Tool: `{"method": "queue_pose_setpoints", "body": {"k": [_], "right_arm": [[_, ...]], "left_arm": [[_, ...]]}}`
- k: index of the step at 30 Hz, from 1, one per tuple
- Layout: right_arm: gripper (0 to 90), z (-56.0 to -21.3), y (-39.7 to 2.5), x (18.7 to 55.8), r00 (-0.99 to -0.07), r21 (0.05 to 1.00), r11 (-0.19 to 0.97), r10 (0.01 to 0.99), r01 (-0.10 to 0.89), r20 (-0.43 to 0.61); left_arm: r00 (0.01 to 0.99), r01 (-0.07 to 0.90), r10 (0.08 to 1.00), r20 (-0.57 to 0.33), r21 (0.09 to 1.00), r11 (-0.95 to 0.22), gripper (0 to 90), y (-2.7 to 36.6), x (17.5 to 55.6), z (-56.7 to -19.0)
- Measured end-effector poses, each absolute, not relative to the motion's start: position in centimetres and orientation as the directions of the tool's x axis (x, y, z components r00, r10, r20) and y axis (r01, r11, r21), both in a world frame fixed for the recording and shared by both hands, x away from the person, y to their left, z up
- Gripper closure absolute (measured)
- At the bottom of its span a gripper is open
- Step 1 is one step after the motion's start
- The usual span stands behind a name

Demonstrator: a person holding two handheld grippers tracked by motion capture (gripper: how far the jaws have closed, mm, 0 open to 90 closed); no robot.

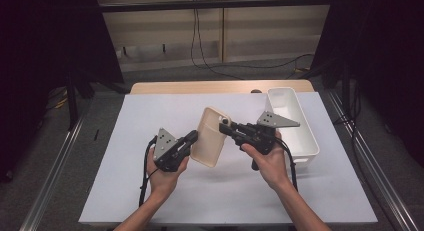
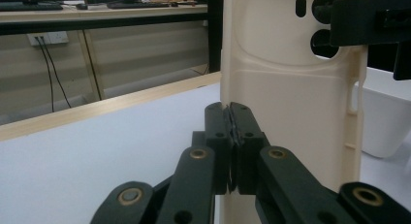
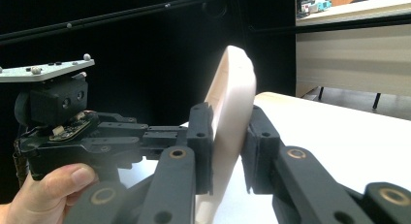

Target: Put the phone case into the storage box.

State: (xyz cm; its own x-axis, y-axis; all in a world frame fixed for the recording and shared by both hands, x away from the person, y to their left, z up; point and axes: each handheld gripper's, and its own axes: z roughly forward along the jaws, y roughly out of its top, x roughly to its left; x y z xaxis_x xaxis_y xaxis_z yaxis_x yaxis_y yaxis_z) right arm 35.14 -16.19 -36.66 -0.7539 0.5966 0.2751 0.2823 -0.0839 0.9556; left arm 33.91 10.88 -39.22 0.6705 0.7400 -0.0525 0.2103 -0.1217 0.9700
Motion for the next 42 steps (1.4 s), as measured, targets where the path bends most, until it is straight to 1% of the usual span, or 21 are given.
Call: {"method": "queue_pose_setpoints", "body": {"k": [5,13,26,42], "right_arm": [[79.9,-36.58,-16.01,35.04,-0.762,0.960,-0.081,0.591,0.269,0.263],[80.3,-36.54,-15.82,35.03,-0.771,0.961,-0.082,0.582,0.263,0.260],[80.6,-36.51,-15.39,35.14,-0.782,0.961,-0.077,0.566,0.266,0.261],[80.7,-36.60,-15.46,35.38,-0.785,0.962,-0.074,0.563,0.262,0.257]], "left_arm": [[0.670,0.211,0.741,-0.049,0.969,-0.127,87.8,10.88,33.97,-39.31],[0.669,0.213,0.742,-0.047,0.968,-0.131,87.8,11.01,34.16,-39.37],[0.667,0.248,0.739,-0.091,0.963,-0.104,87.5,11.15,34.64,-39.76],[0.672,0.259,0.732,-0.109,0.961,-0.095,85.5,11.28,34.89,-39.91]]}}
